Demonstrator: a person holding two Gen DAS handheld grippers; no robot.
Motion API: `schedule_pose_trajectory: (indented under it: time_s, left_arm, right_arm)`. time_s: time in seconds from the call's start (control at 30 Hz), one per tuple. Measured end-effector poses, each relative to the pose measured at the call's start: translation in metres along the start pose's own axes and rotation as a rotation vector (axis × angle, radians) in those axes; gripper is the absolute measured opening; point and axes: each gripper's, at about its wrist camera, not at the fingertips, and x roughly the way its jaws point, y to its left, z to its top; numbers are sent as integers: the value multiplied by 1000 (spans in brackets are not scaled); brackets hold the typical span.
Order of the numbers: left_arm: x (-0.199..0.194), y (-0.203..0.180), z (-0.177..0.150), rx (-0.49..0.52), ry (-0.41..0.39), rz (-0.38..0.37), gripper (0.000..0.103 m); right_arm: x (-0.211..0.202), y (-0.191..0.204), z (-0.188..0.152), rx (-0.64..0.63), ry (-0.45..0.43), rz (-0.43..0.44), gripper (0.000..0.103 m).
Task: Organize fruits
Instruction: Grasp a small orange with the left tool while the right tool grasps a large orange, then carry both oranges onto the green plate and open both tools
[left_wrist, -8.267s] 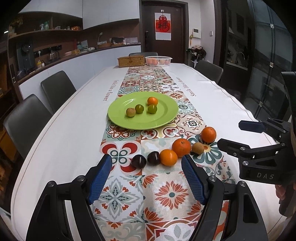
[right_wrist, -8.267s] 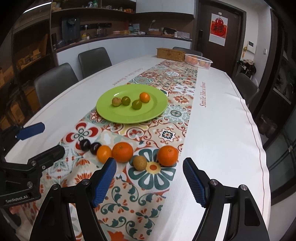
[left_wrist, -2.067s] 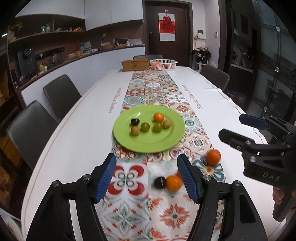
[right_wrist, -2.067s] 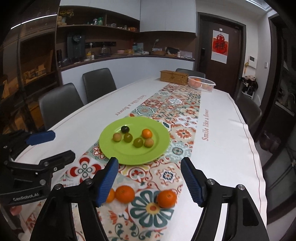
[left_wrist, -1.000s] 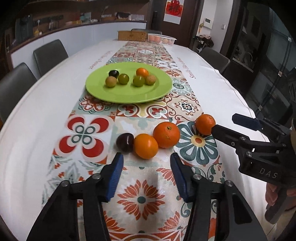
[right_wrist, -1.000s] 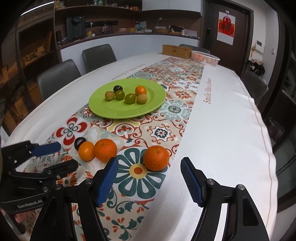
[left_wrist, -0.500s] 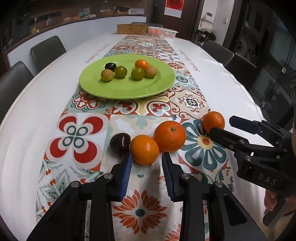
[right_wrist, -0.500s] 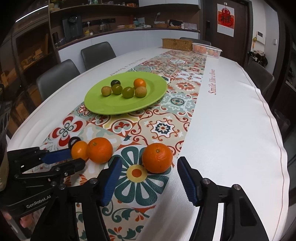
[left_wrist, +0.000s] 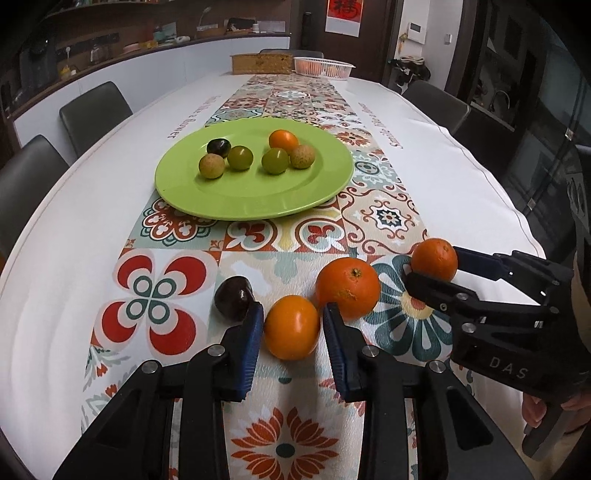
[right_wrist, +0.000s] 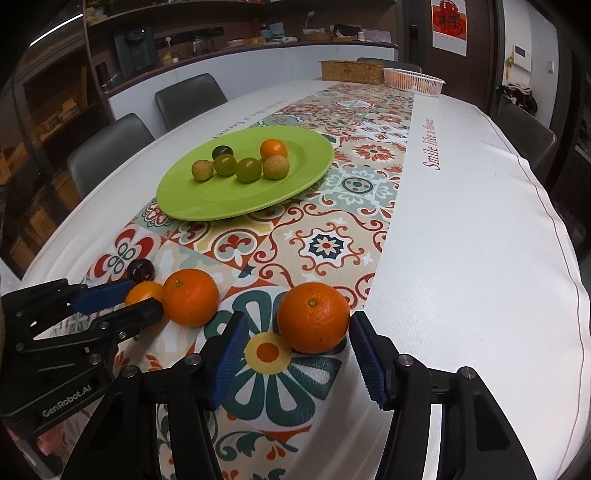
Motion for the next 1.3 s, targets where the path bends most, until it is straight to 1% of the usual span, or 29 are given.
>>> schedule_pose_trajectory:
  time_s: [0.07,0.13,0.2,0.27,0.37,0.5,0.93,1.03,1.3]
  left_arm:
    - [0,1,1,-4,-1,-3,32]
    - [0,1,0,-5,-1,-5,32]
    - [0,1,0,-4,-1,-6,32]
    - [0,2,0,-7,0,-7,31]
    - [-1,3,0,-20,6,-16,31]
    - [-7,4,-1,-24,1,-18,31]
    - [-50,2,-7,-14,-69,-34,31]
    - [-60,2,-7,-11,-80,-26,31]
    - [-77,7,1,-35,-99,-13,31]
  right_arm:
    - [2,0,1,-4,1,-10,56]
    - [3,-1,3,0,4,-18,49]
    - [6,-3,3,16,15,-9,48]
    - [8,-5,3,20,20,-17,41]
    - [5,-6,1,24,19,-11,41]
    - [-9,0,0,20,-12,-7,41]
    - [-63,31,-5,-21,-98,18,41]
    - [-73,36,-6,-23,-121,17,41]
    - [-84,44,1,-4,-135,31,41]
